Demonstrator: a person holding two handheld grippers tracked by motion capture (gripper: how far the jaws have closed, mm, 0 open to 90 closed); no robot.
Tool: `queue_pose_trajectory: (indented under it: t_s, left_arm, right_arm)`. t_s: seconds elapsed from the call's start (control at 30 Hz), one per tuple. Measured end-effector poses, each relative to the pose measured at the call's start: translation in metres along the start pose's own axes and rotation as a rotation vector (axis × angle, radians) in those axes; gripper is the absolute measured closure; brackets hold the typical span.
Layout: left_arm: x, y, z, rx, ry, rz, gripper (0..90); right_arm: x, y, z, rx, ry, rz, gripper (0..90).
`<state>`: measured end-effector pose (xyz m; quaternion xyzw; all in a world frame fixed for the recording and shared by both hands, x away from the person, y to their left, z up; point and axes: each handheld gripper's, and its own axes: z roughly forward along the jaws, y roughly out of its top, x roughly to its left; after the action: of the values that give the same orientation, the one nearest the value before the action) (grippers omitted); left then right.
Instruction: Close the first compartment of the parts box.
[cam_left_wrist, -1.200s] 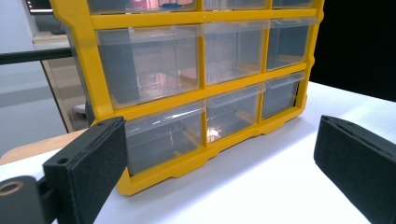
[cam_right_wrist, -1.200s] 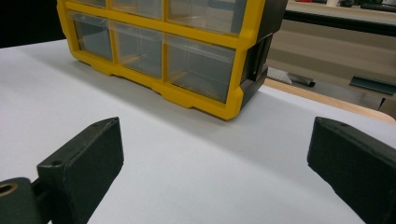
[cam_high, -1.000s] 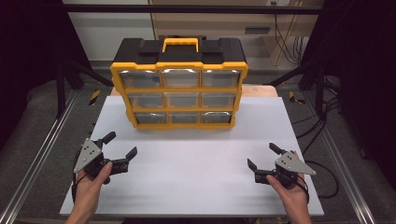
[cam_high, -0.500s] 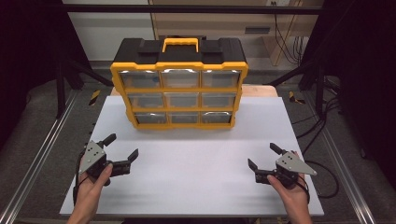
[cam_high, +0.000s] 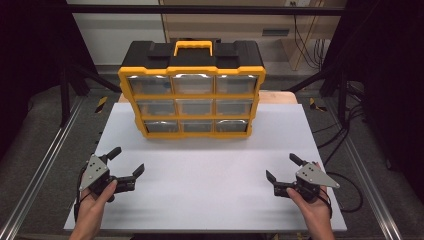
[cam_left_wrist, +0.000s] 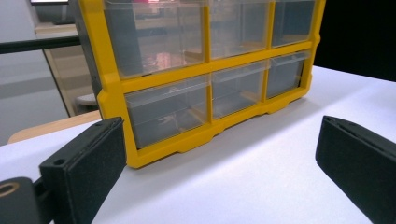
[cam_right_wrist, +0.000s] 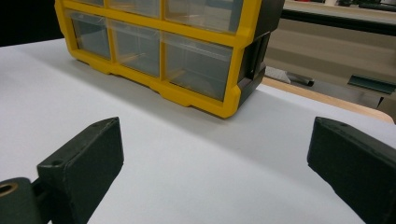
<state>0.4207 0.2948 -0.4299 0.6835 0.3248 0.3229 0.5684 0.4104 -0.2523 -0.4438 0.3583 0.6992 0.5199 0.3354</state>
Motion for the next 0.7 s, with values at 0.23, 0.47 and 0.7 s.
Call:
queue_pose_trajectory:
  t_s: [0.23, 0.47, 0.7]
  left_arm:
    - [0.001, -0.001, -0.004, -0.025, -0.003, -0.004, 1.5]
    - [0.002, -0.008, -0.005, -0.020, -0.001, -0.005, 1.5]
    - [0.004, -0.013, -0.004, -0.019, 0.004, -0.026, 1.4]
  right_arm:
    - [-0.001, -0.002, -0.001, -0.004, -0.002, -0.010, 4.0]
    - [-0.003, -0.005, -0.002, -0.002, -0.010, -0.019, 4.3]
    - [-0.006, -0.009, -0.002, -0.014, -0.026, -0.037, 5.0]
